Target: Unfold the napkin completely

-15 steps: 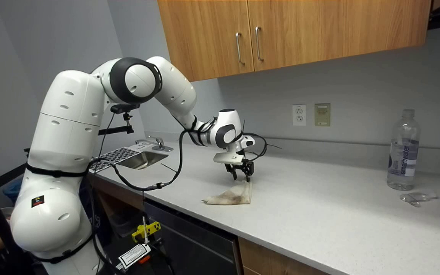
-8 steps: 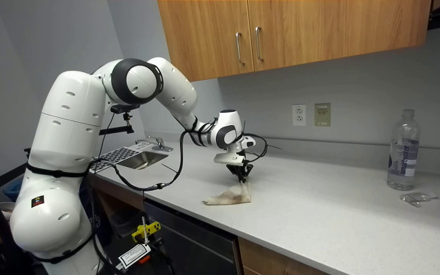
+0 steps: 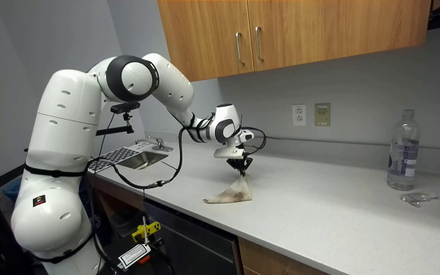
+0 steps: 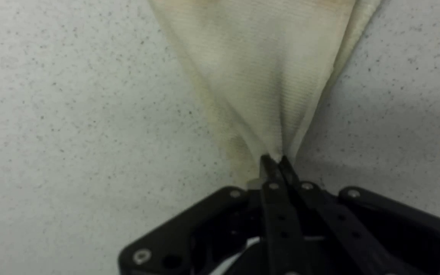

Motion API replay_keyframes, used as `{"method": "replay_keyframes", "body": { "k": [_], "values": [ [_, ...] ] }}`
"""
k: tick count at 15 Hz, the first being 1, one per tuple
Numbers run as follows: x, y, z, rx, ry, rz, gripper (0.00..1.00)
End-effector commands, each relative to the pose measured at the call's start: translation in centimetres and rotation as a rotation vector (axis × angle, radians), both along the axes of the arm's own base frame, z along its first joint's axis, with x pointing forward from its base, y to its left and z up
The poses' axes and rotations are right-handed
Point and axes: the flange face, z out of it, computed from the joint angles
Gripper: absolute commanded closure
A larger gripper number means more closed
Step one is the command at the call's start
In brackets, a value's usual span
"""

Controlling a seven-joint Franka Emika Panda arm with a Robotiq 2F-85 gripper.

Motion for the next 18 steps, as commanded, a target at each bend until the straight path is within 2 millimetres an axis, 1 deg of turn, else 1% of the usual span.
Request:
{"method": "replay_keyframes", "body": {
  "k": [1, 4, 7, 12, 15, 18],
  "values": [
    [-1.5, -0.4, 3.8, -0.064, -0.045, 0.039, 0.99],
    [-3.5, -1.3, 5.7, -0.108, -0.058, 0.063, 0.99],
    [-6.2, -2.3, 6.5, -0.117, -0.04, 0.055, 0.99],
    [-10.9, -4.2, 6.2, -0.131, 0.024, 0.016, 0.99],
    [-13.3, -6.1, 5.7, -0.176, 0.078, -0.041, 0.99],
    [-15.2, -8.3, 5.3, -0.246, 0.121, -0.11, 0.99]
  ]
}}
